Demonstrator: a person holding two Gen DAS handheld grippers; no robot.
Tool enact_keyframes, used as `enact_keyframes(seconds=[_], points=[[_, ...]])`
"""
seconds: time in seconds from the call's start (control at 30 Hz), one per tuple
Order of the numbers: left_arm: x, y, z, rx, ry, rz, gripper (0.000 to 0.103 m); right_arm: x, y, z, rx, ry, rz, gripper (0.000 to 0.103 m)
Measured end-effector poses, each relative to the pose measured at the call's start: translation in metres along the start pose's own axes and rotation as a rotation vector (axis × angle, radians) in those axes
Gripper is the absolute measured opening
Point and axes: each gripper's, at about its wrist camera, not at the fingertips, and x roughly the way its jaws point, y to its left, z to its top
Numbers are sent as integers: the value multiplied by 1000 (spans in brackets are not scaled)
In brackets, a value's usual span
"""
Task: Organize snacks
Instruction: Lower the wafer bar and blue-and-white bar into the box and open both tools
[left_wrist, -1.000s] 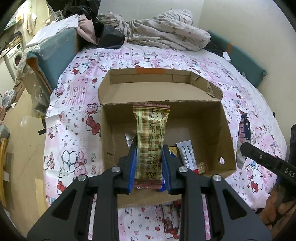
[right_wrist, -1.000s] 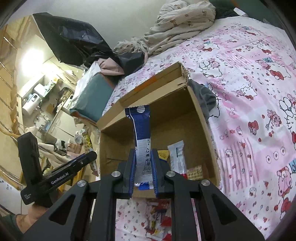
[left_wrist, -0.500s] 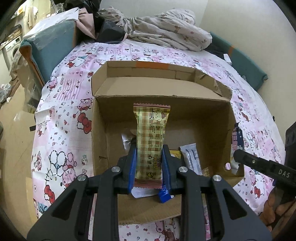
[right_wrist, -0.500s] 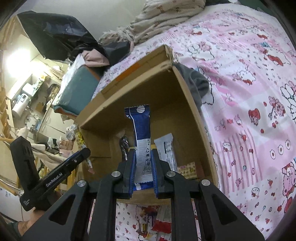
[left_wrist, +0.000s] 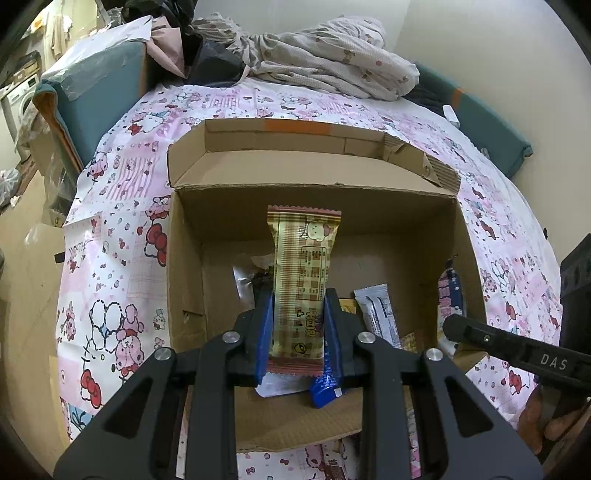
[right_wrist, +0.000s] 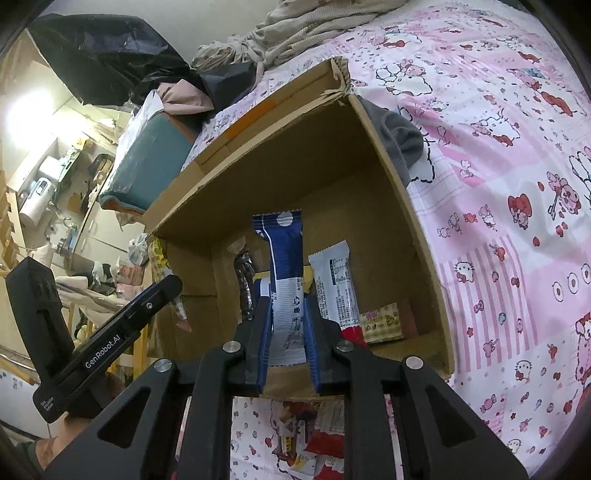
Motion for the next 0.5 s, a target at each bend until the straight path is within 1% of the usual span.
enact_keyframes(seconds=[0.1,0.13,0.27,0.3,0.33,0.37,0.4,0.47,0.5], points=[[0,0,0,-5,2,1,24,1,1,0,5,4,10,20],[0,0,-1,-7,2,-3,26,1,1,1,5,3,18,21],[-1,-2,-1,-3,1,-7,38,2,3,3,-9,0,29,21],[-2,-3,-1,1,-1,-7,40,1,3,3,-10,-3,31,22],[-2,-4,-2,4,-3,-7,46,1,4,3,-9,-6,30,25],[-3,-5,-2,11,-5,-5,52,0,4,3,-5,-10,31,37],[-4,-6,-2,16,-7,-2,56,-2,4,4,1,-20,39,57],[-5,-9,-2,33,-8,7,73,-6,4,4,7,-46,51,75],[-6,-10,-3,39,-10,9,76,-9,5,4,2,-58,45,75]])
